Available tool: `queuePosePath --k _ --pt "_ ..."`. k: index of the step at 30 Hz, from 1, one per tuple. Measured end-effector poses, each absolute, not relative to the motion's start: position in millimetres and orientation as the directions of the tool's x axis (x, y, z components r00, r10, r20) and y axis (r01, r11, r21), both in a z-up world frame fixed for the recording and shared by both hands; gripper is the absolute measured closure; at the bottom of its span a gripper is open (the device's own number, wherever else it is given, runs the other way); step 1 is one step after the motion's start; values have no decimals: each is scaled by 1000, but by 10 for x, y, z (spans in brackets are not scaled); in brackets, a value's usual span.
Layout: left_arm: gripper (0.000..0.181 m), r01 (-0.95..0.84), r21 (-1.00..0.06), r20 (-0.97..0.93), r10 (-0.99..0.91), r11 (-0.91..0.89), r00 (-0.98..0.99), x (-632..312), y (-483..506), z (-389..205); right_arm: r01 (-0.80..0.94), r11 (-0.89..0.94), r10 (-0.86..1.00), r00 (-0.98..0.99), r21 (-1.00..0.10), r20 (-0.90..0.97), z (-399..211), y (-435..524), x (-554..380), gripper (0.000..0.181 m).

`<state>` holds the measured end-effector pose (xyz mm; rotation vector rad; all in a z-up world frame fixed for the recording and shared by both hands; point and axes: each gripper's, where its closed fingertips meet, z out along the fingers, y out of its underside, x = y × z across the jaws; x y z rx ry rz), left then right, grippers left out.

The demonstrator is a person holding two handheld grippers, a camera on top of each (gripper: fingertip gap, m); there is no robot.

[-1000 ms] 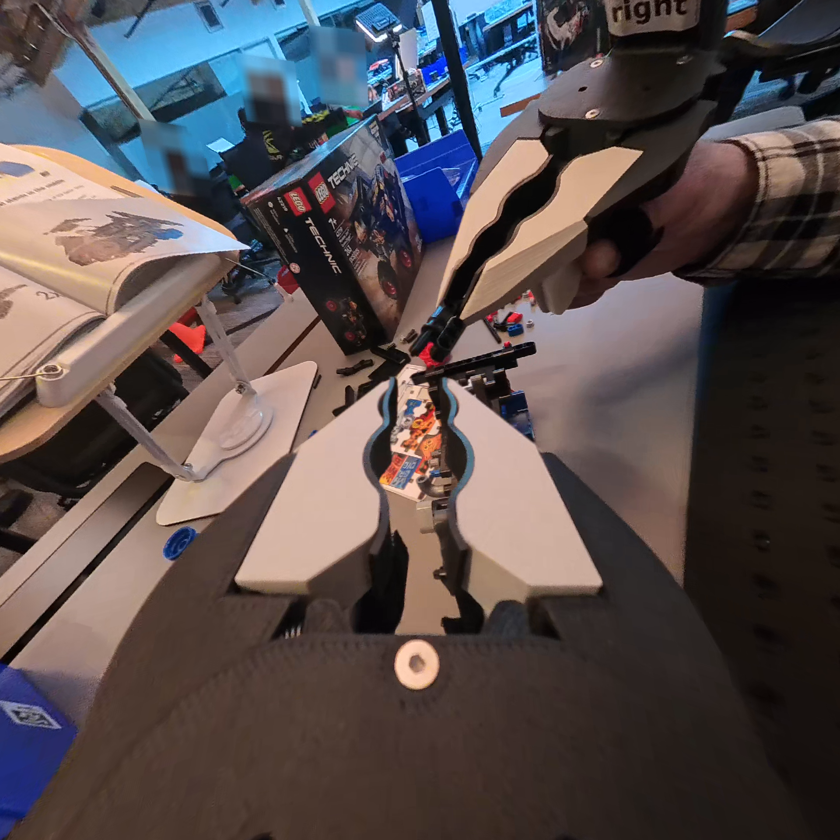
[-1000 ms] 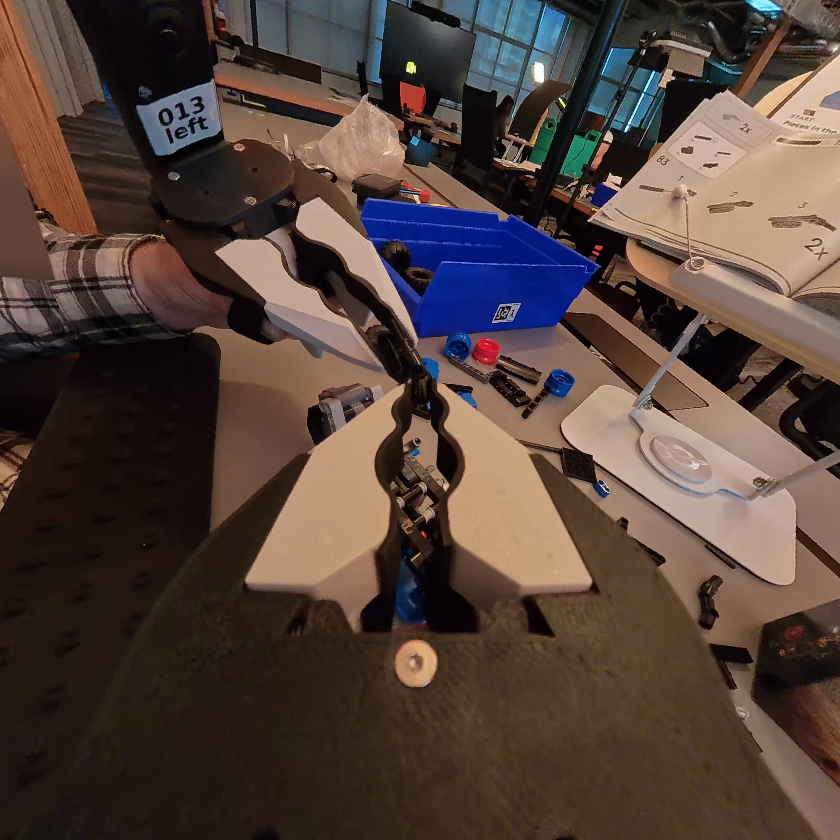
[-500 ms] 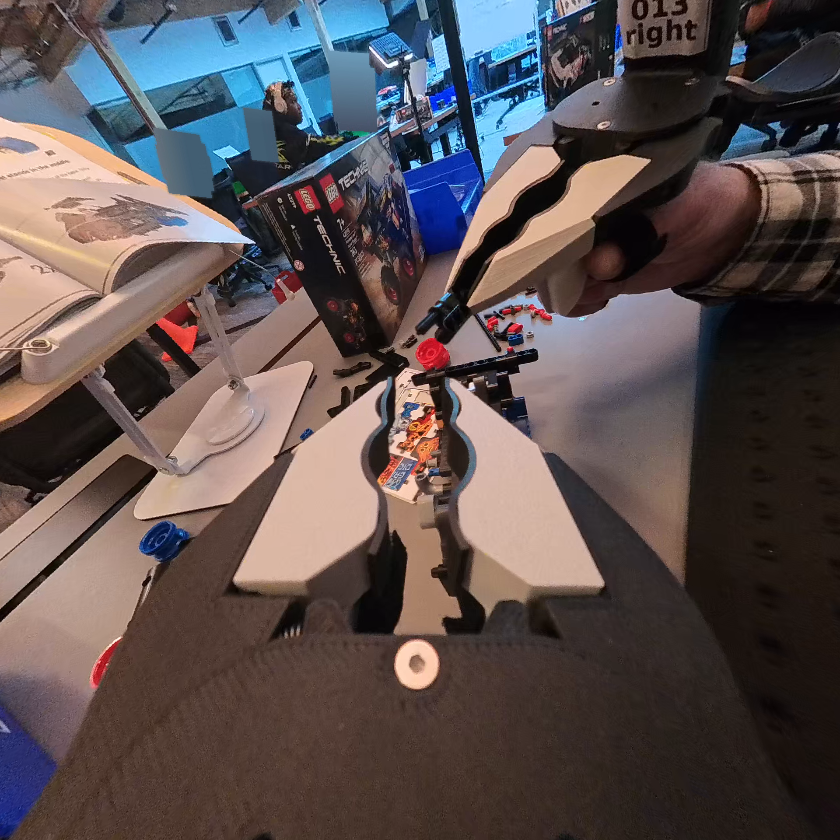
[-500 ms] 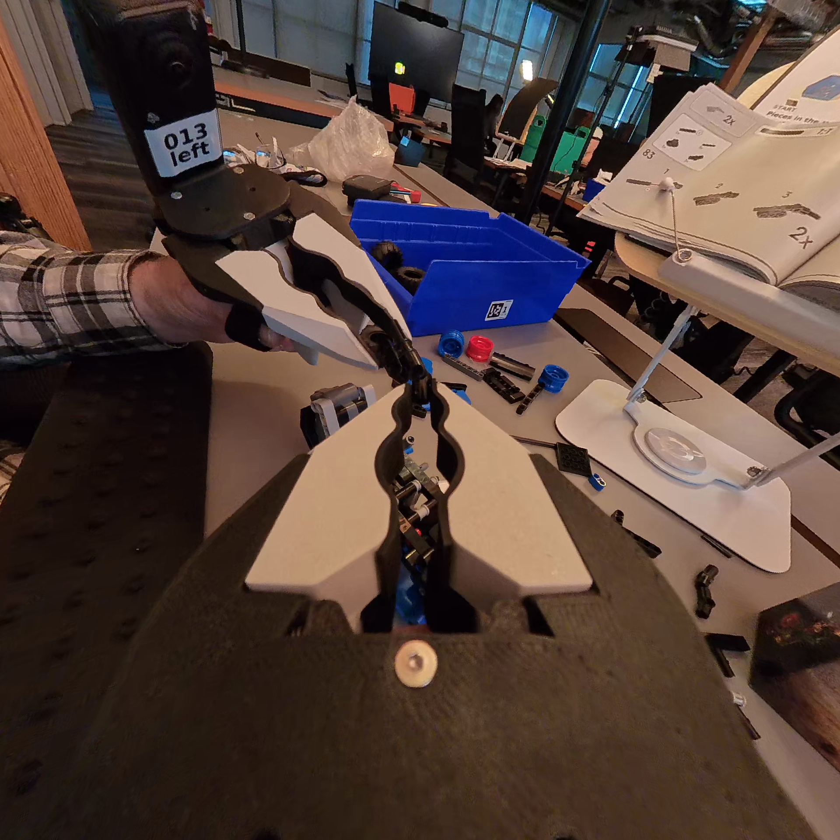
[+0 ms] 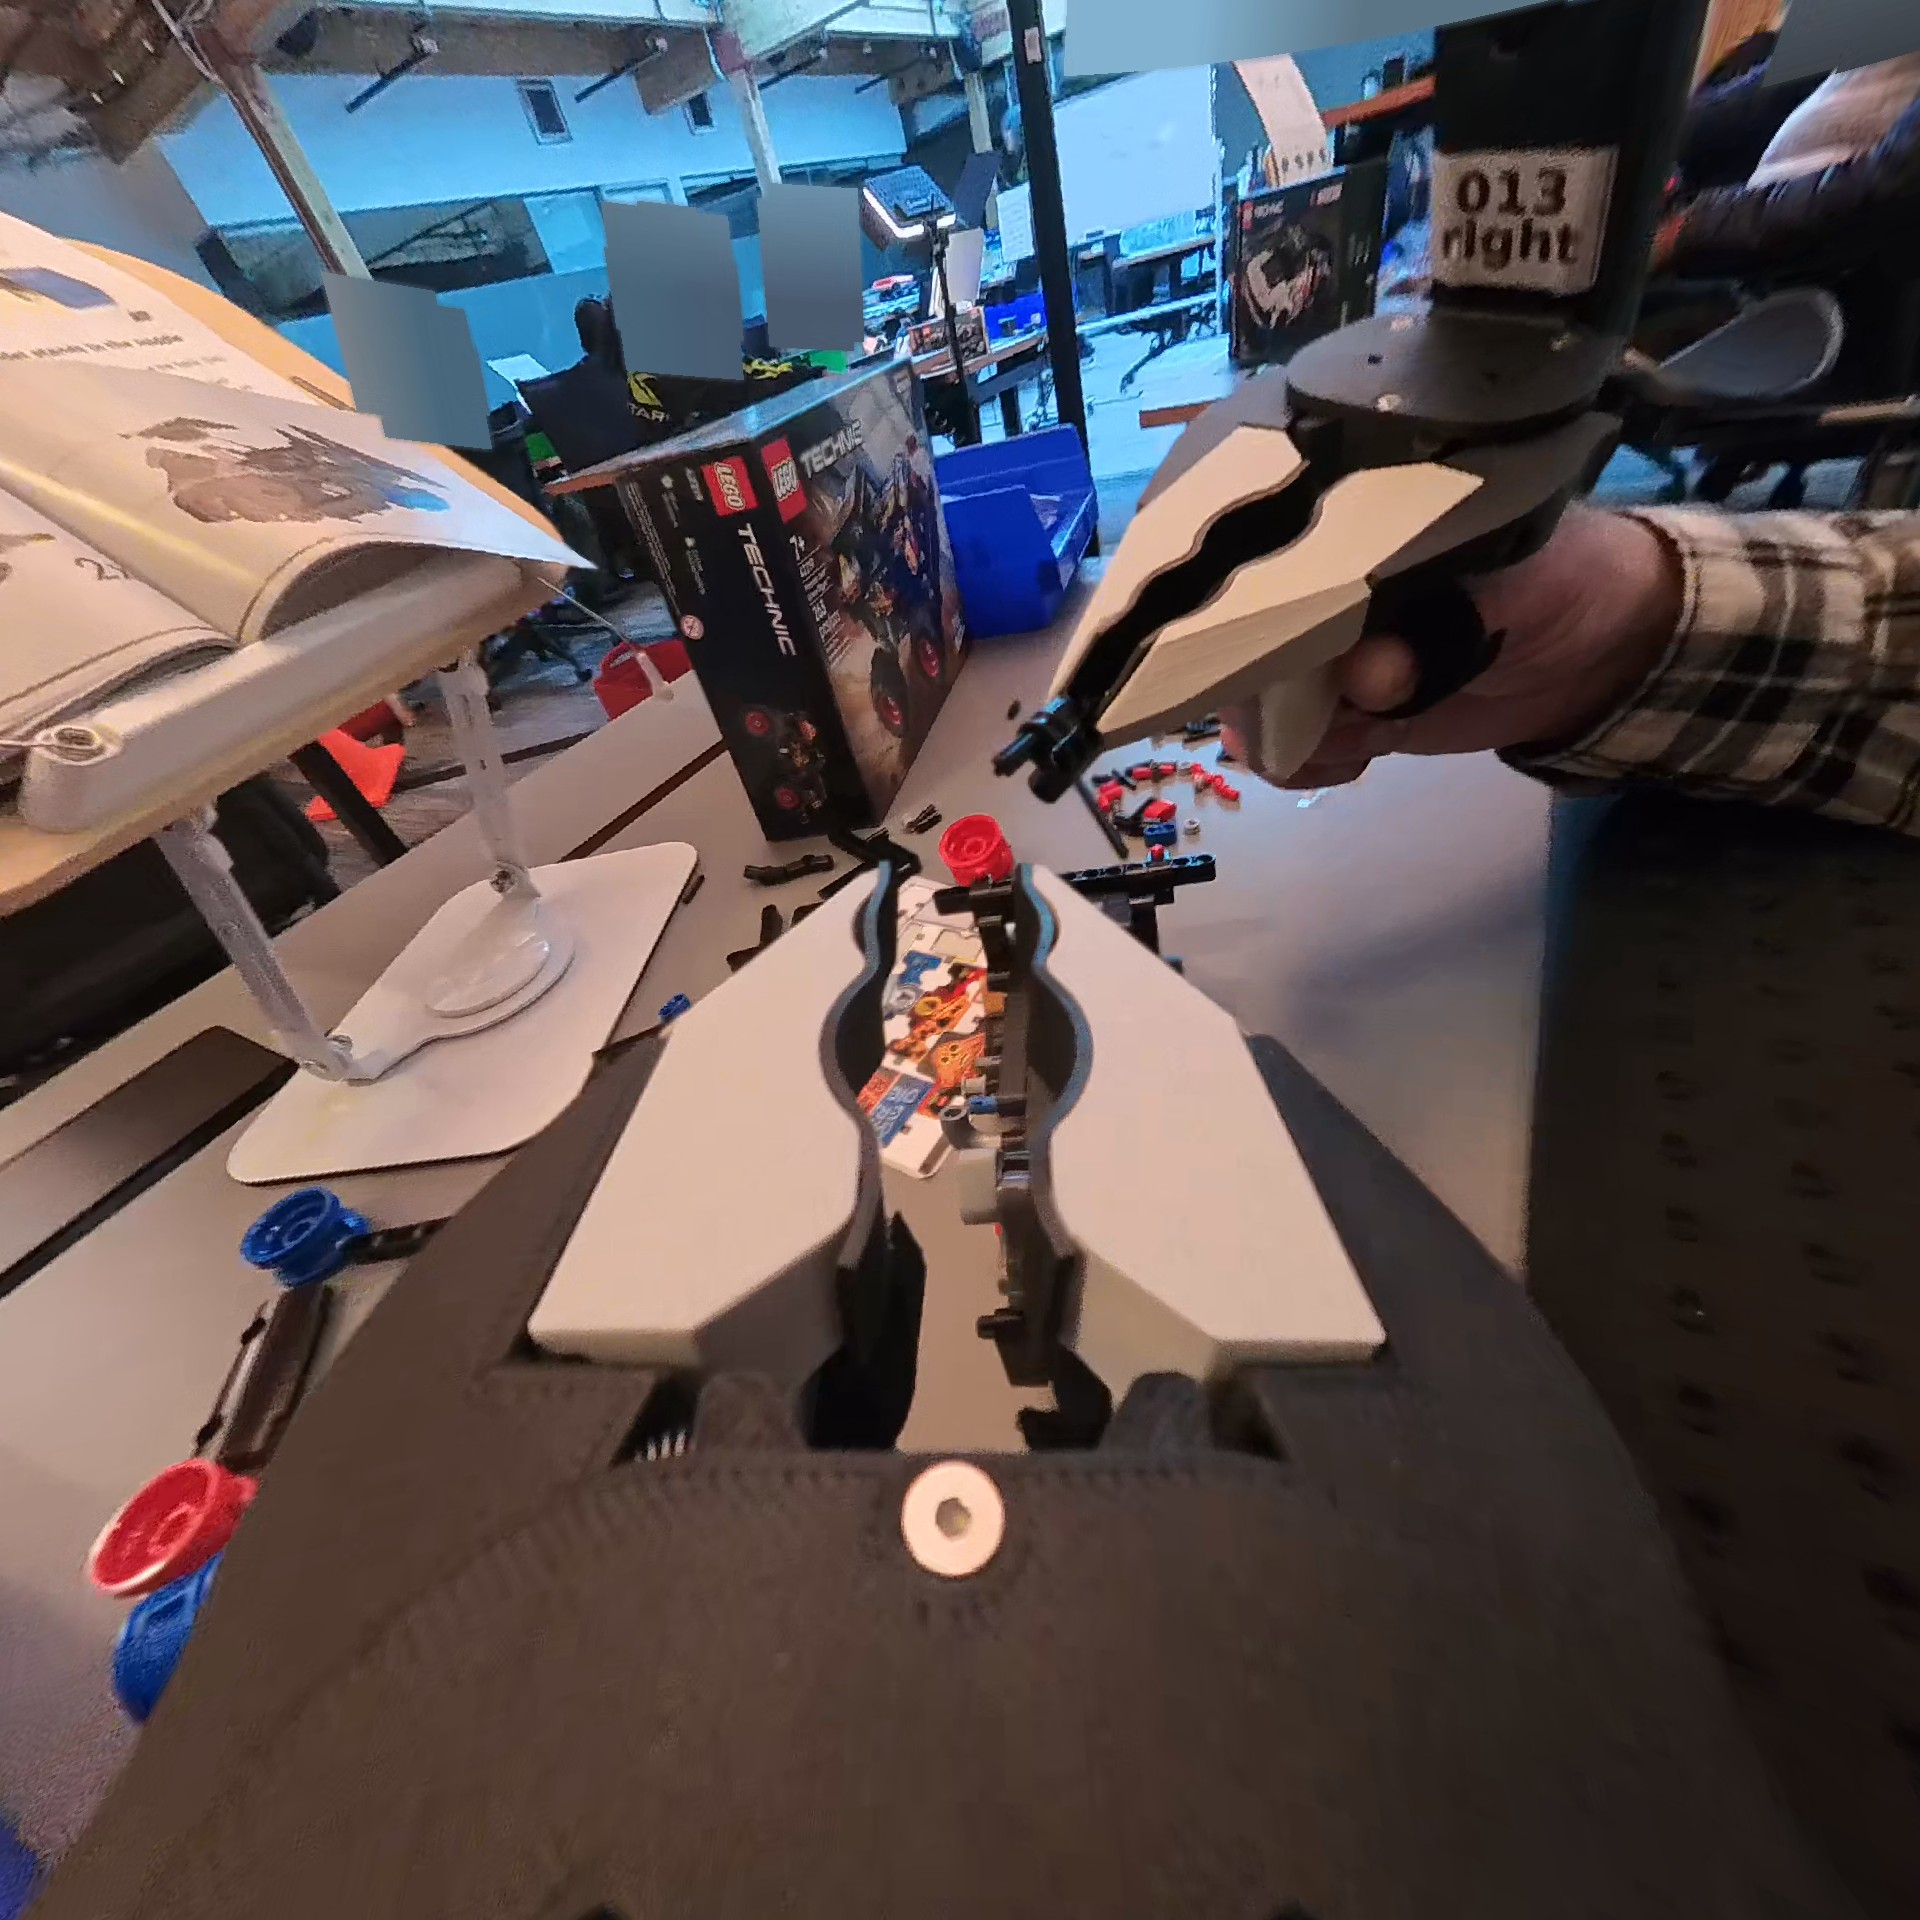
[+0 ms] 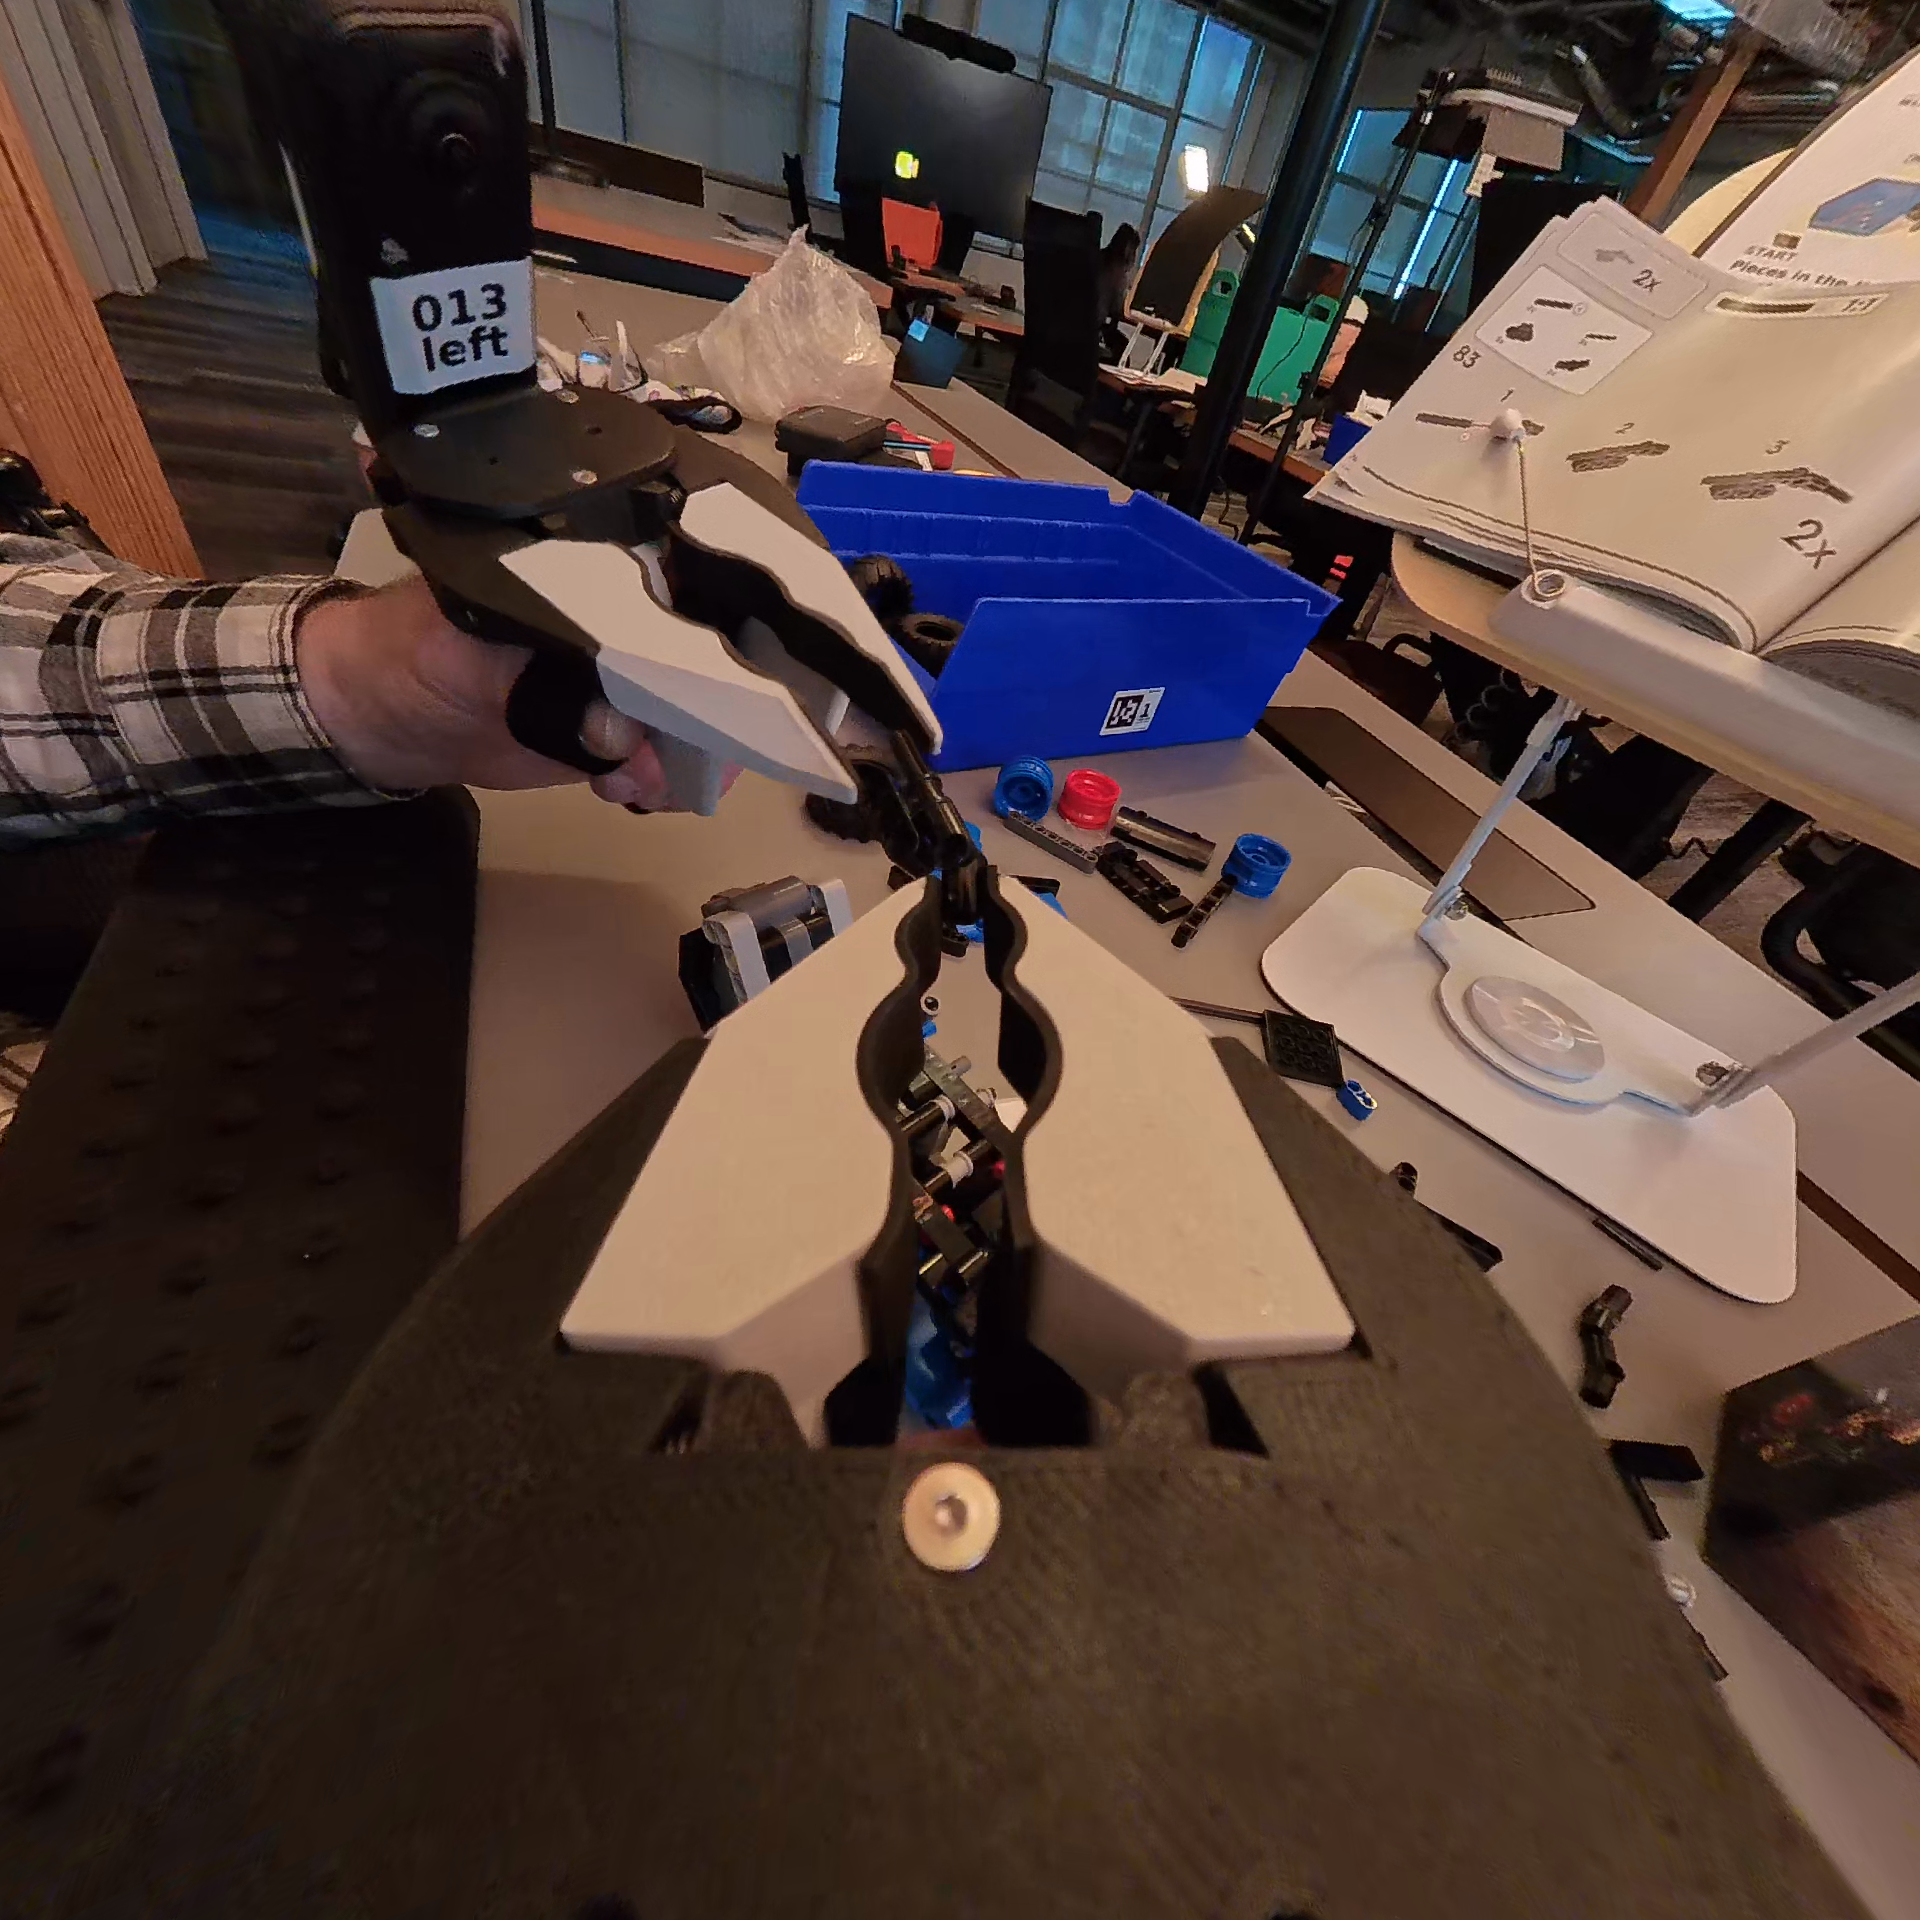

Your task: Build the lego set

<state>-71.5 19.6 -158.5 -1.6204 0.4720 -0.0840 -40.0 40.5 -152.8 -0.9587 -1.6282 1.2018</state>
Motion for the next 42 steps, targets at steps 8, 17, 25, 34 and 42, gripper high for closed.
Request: queuePosePath --k 8,17,25,34,42 --pt "160 -13 -997 27 -499 -77 866 -587 138 -1514 64 246 917 -338 -967 211 -1517 365 -394 176" --pt "170 55 -992 114 -595 -116 796 -413 130 -1467 30 310 891 -357 -950 280 -1512 277 -374 176" --pt "175 -3 -996 47 -585 -84 810 -403 145 -1445 34 319 891 -352 -947 288 -1519 285 -377 176" --pt "175 -92 -994 -47 -566 -51 823 -419 163 -1415 44 283 894 -375 -958 247 -1509 295 -362 170" --pt "175 -184 -982 -138 -541 -32 830 -446 186 -1409 33 224 890 -414 -974 190 -1453 298 -334 164"
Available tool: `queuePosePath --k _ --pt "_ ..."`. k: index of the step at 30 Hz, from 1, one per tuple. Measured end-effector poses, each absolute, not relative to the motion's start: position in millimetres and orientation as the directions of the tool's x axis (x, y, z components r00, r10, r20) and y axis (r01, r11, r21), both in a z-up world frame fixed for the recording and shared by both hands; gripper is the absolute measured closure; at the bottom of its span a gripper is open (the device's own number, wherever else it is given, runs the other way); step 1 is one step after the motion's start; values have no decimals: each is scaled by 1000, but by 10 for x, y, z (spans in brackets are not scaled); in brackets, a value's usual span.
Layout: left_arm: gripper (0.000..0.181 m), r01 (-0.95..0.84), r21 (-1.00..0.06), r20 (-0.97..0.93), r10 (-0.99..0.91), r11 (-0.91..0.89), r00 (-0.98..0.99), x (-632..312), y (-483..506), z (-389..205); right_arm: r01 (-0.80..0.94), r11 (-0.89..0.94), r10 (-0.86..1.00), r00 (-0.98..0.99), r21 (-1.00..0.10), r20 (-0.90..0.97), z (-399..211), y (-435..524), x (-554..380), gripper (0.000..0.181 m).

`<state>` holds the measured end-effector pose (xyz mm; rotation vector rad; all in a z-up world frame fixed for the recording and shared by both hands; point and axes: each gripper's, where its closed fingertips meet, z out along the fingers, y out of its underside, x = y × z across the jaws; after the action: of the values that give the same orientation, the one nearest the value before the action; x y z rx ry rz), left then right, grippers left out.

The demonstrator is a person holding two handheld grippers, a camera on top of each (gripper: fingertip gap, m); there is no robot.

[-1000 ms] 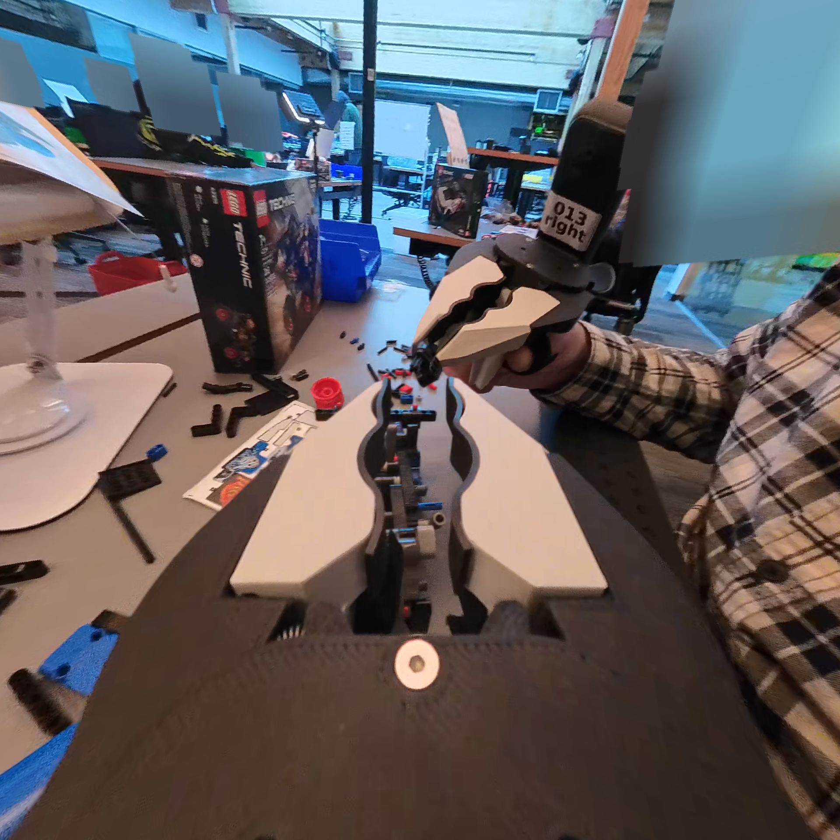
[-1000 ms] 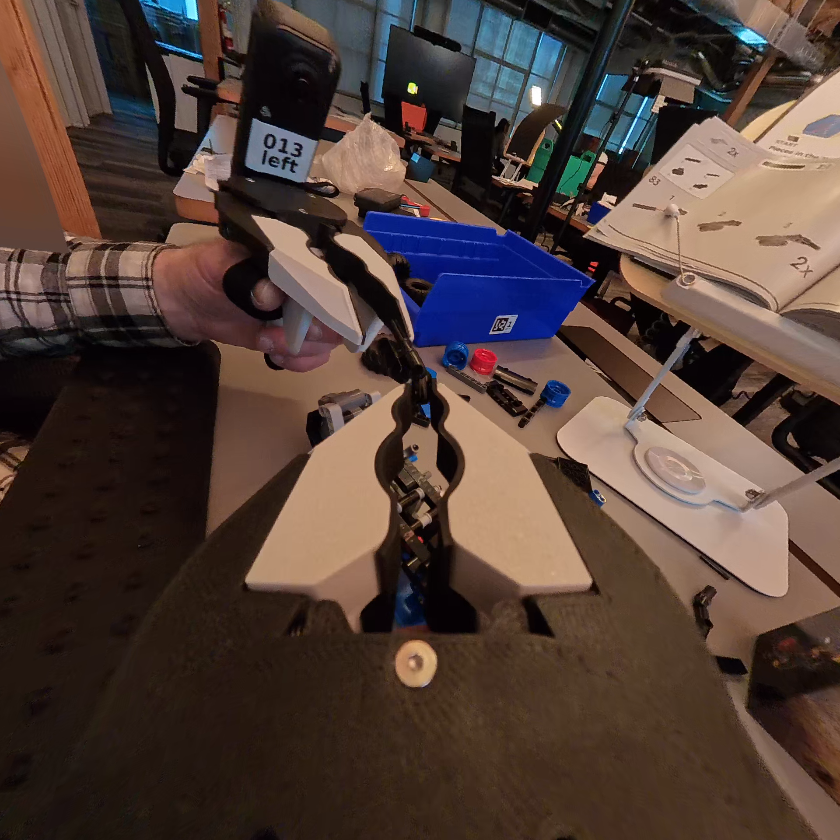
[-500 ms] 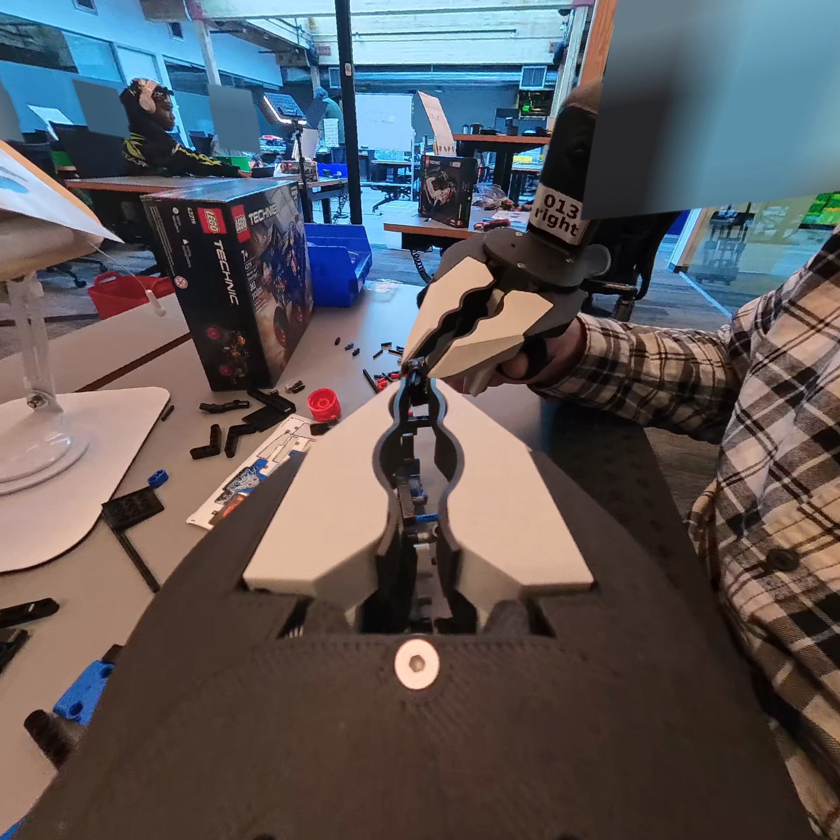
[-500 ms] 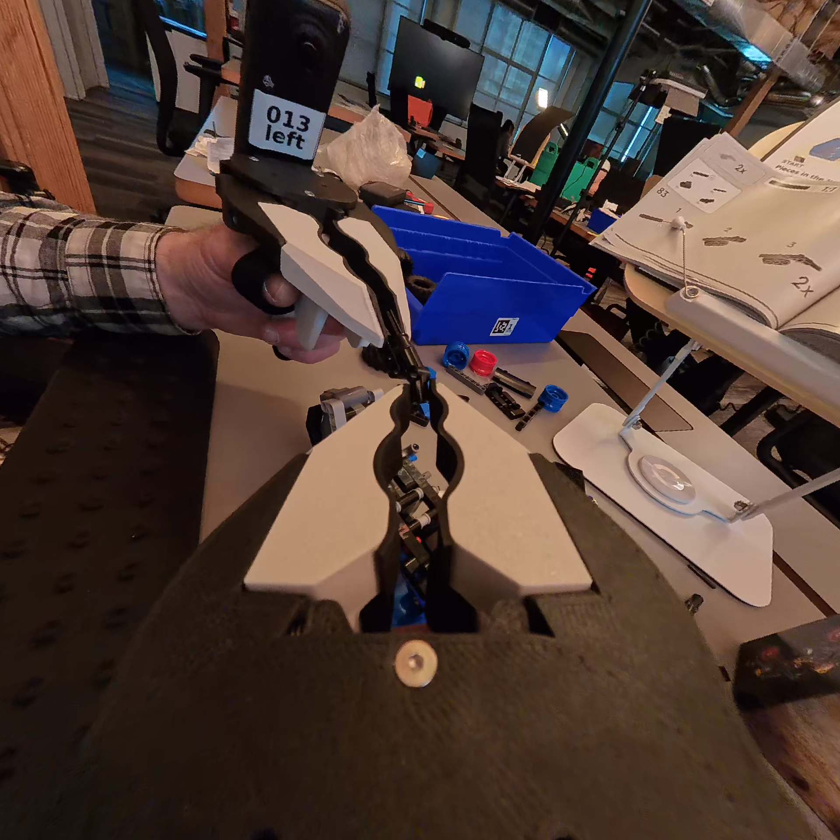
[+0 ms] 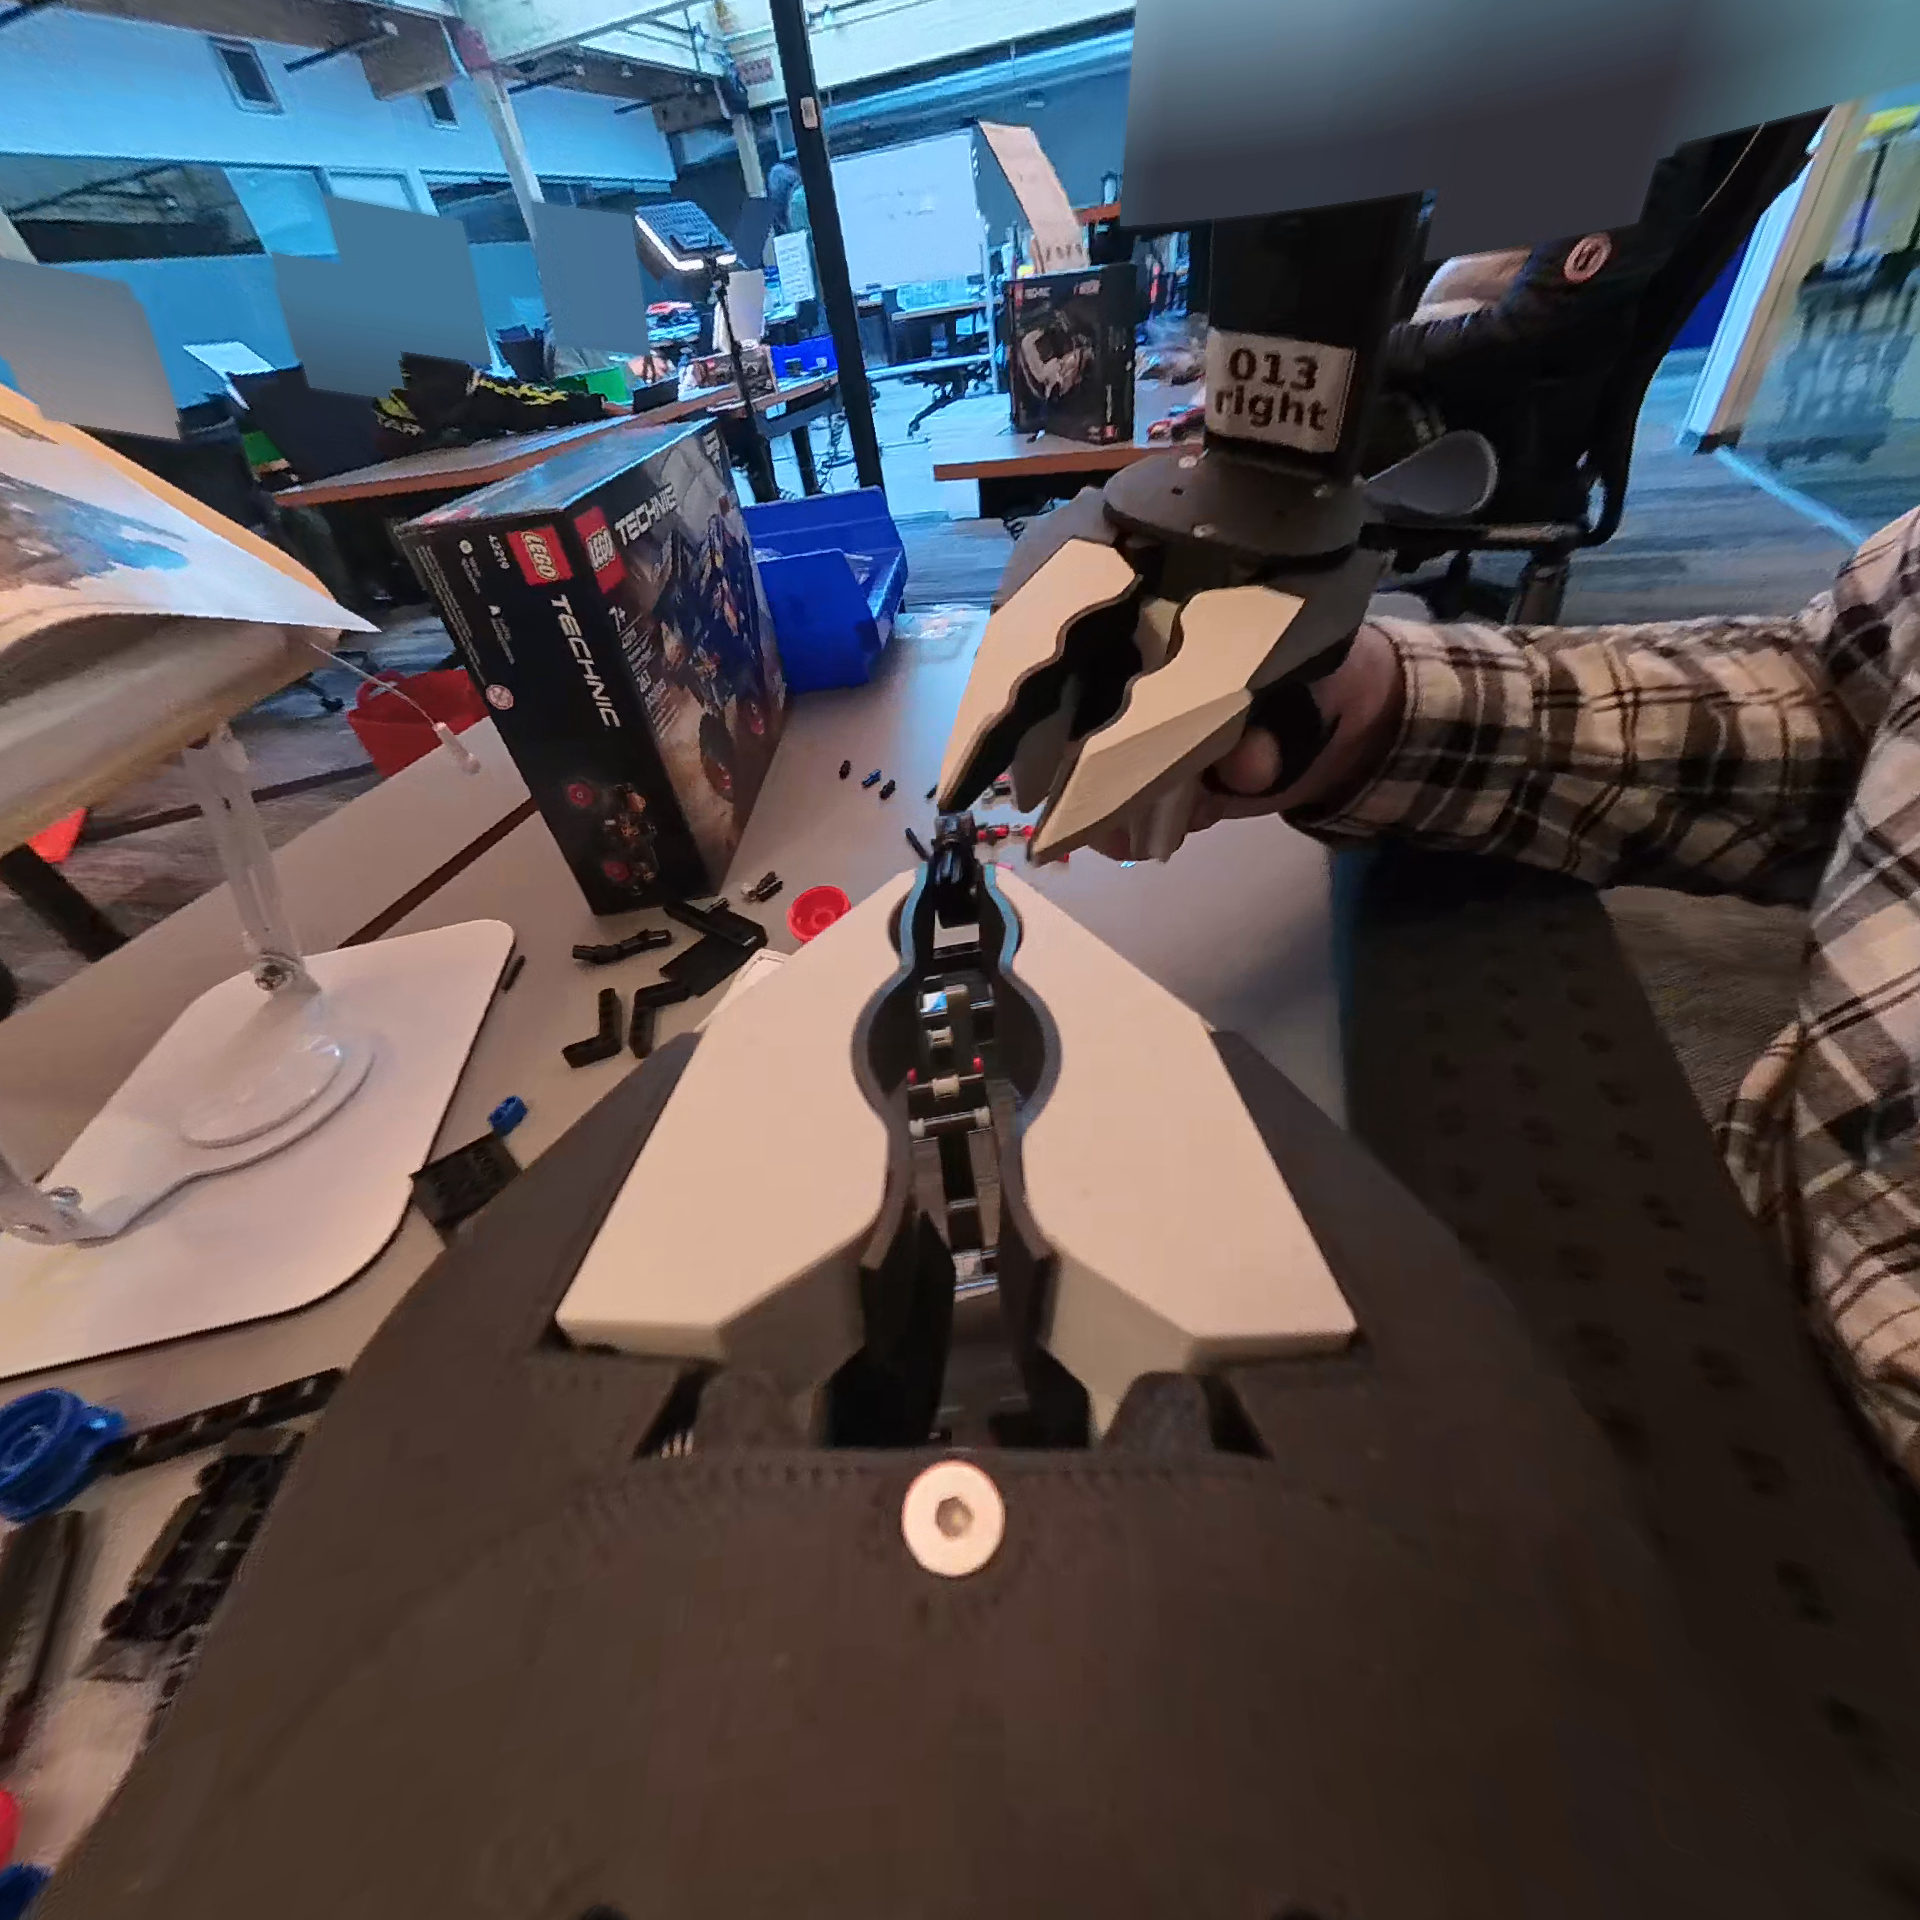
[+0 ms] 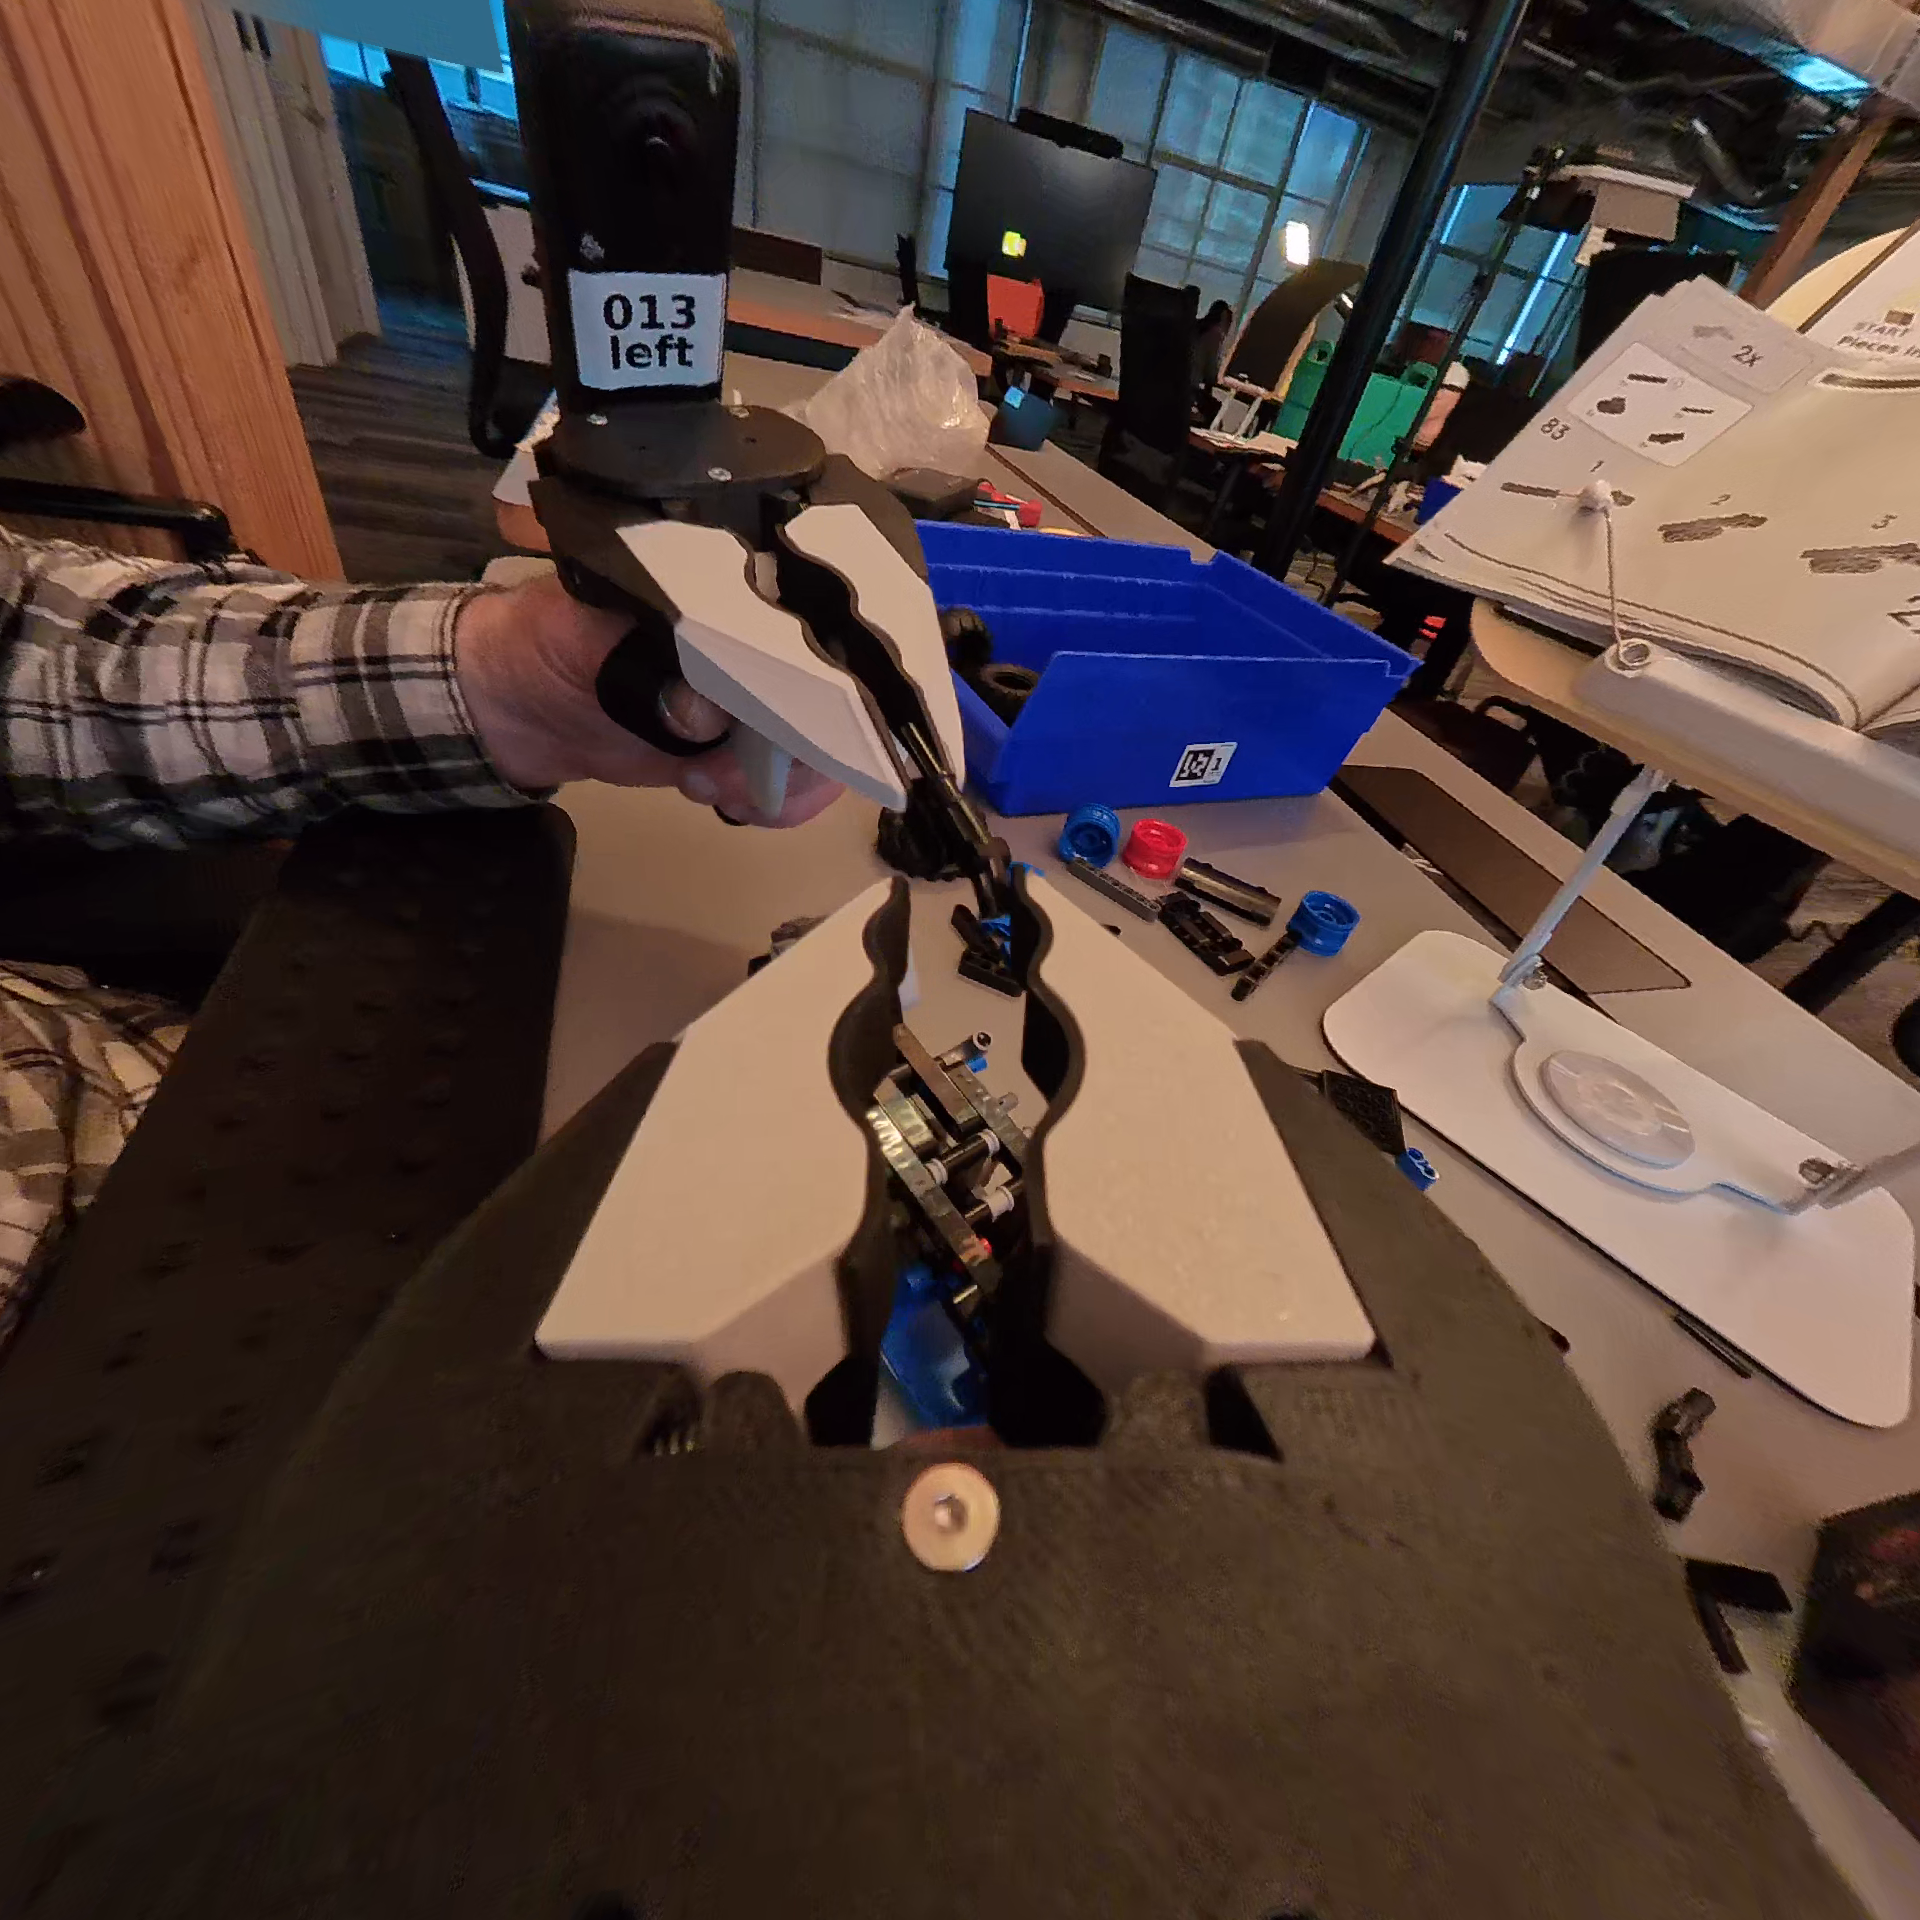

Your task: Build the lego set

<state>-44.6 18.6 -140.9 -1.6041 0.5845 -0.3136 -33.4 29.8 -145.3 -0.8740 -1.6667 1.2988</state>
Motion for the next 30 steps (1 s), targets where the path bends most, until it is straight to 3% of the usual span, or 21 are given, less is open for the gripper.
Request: queuePosePath --k 9,18,23,30 --pt "176 -303 -953 -252 -508 -19 824 -478 229 -1407 49 281 855 -466 -958 227 -1363 286 -403 167" --pt "176 -328 -945 -287 -479 -2 830 -560 289 -1365 70 407 797 -515 -911 317 -1230 385 -550 181" --pt "175 -325 -946 -291 -443 1 848 -675 321 -1333 86 413 779 -550 -907 303 -1198 433 -664 171" --pt "175 -316 -949 -285 -427 0 858 -748 369 -1366 142 435 726 -640 -889 252 -1386 395 -768 172"
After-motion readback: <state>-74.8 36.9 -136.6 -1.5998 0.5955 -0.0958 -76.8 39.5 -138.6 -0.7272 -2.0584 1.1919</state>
